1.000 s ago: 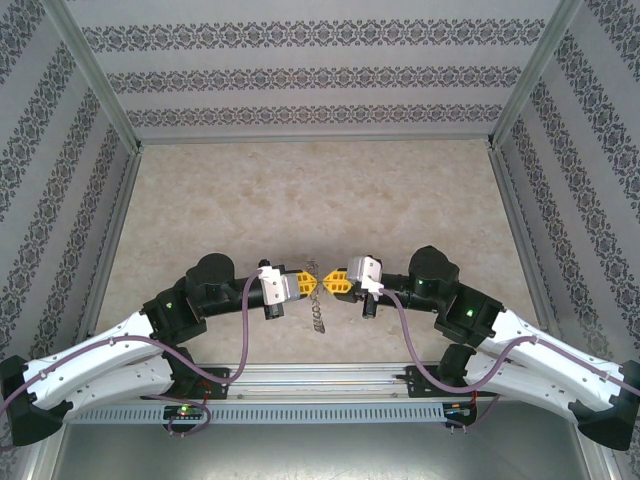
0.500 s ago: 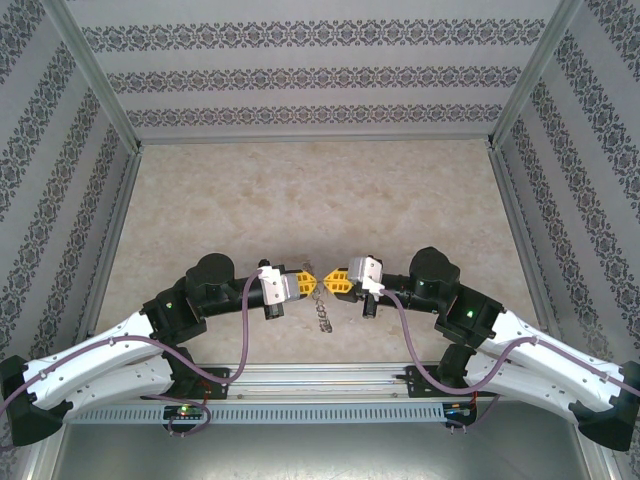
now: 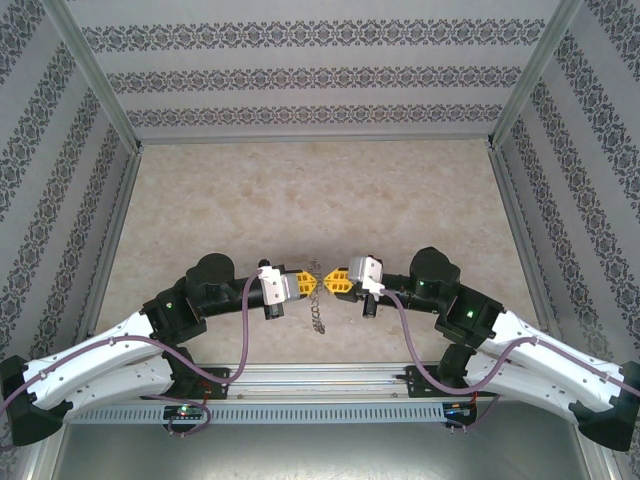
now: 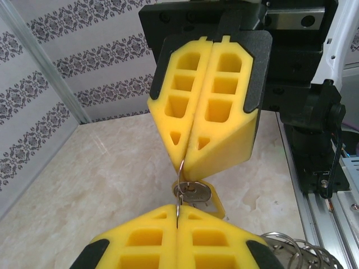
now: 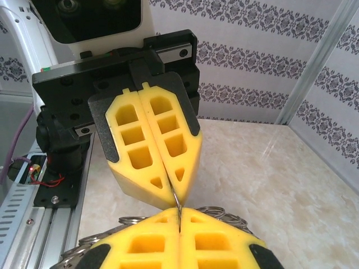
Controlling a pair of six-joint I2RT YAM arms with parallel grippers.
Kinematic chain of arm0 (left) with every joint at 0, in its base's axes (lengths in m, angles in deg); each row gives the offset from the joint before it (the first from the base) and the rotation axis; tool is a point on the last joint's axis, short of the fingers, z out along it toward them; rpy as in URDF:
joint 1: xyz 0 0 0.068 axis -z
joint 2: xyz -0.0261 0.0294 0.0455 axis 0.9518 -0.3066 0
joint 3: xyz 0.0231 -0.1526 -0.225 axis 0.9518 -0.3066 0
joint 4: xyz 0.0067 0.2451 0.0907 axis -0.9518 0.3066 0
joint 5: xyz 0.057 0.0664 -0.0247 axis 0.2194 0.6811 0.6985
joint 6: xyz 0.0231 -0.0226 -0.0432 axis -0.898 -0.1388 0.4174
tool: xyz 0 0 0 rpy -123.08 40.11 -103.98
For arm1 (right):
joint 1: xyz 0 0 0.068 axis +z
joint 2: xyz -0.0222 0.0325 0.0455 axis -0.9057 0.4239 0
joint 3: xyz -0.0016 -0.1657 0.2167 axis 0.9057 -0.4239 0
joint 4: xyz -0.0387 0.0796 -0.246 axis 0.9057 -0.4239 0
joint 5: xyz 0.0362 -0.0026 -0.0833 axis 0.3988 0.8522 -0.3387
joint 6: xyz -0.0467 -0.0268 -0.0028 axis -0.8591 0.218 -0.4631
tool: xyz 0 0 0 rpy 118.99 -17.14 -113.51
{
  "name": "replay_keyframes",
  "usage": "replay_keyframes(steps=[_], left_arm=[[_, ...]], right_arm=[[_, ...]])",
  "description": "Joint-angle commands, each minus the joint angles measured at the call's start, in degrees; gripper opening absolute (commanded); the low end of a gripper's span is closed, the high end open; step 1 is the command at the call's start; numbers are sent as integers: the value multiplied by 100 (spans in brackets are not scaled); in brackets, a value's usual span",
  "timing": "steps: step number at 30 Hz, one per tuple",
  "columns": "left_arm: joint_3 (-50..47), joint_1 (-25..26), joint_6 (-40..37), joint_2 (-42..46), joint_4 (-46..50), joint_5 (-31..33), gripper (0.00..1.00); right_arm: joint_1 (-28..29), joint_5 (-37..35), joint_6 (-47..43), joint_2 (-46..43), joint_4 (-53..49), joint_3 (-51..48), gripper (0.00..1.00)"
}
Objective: Put the keys on the keyring
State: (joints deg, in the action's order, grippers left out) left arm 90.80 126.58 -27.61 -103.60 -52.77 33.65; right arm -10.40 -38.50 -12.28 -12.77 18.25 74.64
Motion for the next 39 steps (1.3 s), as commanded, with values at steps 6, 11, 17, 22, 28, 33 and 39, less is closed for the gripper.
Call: replay_keyframes(steps=[6, 11, 17, 22, 28, 33, 39], left_arm=[[24, 73, -14, 108, -171, -77, 0], [31, 75, -15, 111, -164, -87, 0], [22, 72, -13, 114, -166, -96, 0], [14, 67, -24, 134, -146, -82, 0], [22, 69, -11, 112, -164, -97, 0], [24, 67, -8, 106, -169, -109, 0], [29, 68, -11, 110, -166, -111, 0]], right_arm=[[50, 170, -67, 13, 142, -66, 0], [50, 156, -72, 56, 153, -66, 0], [50, 104, -101, 82, 176, -66, 0], [61, -8, -150, -114, 160, -140, 0], [59, -29, -172, -213, 159, -191, 0], [59, 72, -167, -130, 233, -176, 0], [59, 83, -172, -62, 273, -148, 0]])
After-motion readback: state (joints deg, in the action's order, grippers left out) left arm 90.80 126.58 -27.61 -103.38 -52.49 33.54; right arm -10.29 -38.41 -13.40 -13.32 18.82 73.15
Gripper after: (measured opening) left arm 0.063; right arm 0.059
